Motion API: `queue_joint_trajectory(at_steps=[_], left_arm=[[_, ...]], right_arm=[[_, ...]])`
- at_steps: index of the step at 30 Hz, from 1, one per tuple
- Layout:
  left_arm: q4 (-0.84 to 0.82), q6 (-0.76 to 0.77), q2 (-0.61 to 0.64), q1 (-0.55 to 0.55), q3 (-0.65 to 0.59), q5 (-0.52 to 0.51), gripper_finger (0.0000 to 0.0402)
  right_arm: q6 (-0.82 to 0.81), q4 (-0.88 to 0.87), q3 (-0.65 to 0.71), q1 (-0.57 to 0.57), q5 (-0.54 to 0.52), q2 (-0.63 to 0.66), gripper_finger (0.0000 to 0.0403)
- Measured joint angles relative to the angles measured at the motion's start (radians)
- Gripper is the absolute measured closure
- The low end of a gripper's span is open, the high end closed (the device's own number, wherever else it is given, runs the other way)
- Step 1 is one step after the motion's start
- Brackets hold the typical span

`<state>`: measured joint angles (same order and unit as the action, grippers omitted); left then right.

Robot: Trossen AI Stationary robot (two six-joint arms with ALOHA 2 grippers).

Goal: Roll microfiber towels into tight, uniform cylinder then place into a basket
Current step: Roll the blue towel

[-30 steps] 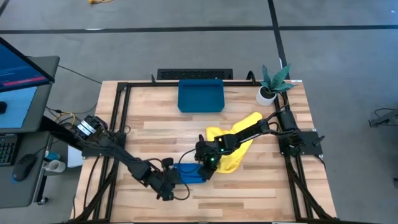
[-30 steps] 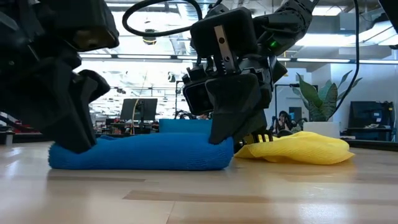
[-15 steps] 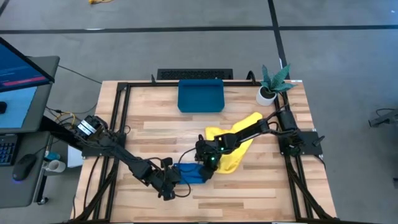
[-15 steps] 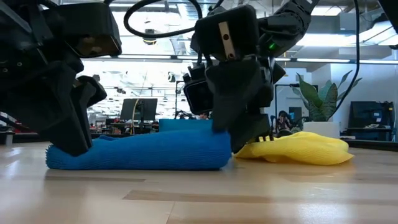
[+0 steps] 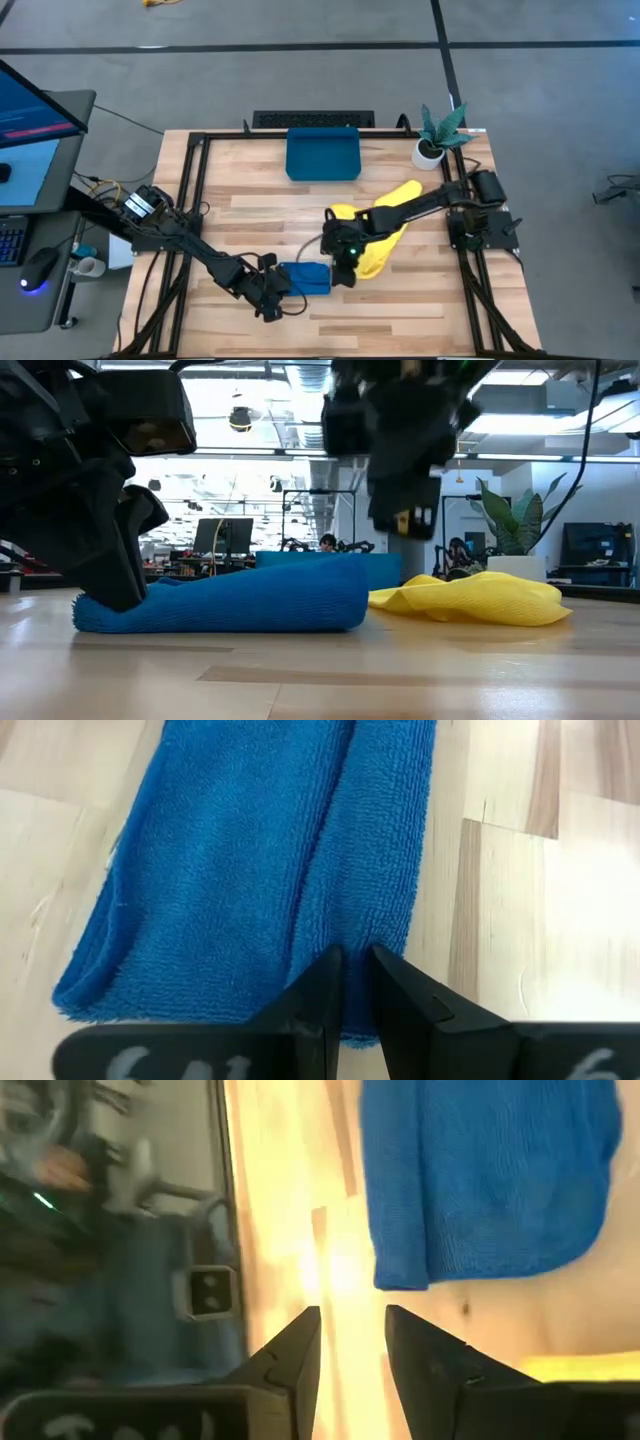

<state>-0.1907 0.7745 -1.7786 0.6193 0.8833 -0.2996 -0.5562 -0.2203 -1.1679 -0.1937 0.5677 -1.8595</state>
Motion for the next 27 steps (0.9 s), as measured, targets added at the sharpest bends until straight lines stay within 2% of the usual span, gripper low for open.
queue_joint_trajectory(at_steps=[8,11,15,19,23,27], left_arm=[[0.009,0.101,-0.001,-0.011,0.000,0.002,0.0359],[0.013,0.119,-0.001,-0.017,-0.001,0.004,0.0359],[0.015,0.155,-0.001,-0.030,-0.001,0.020,0.0359],[0.020,0.163,-0.001,-0.038,-0.001,0.034,0.0359],[0.025,0.160,-0.002,-0.042,0.000,0.049,0.0359],[0.025,0.158,-0.002,-0.042,0.000,0.050,0.0359]], right_arm=[[0.387,-0.004,-0.002,-0.129,-0.367,0.066,0.0269],[0.529,-0.004,-0.002,-0.167,-0.466,0.066,0.0270],[0.678,-0.004,-0.001,-0.200,-0.518,0.051,0.0269],[0.768,0.016,-0.002,-0.212,-0.525,0.024,0.0268],[0.802,0.042,-0.006,-0.210,-0.540,-0.006,0.0265],[0.804,0.072,-0.006,-0.206,-0.570,-0.040,0.0244]])
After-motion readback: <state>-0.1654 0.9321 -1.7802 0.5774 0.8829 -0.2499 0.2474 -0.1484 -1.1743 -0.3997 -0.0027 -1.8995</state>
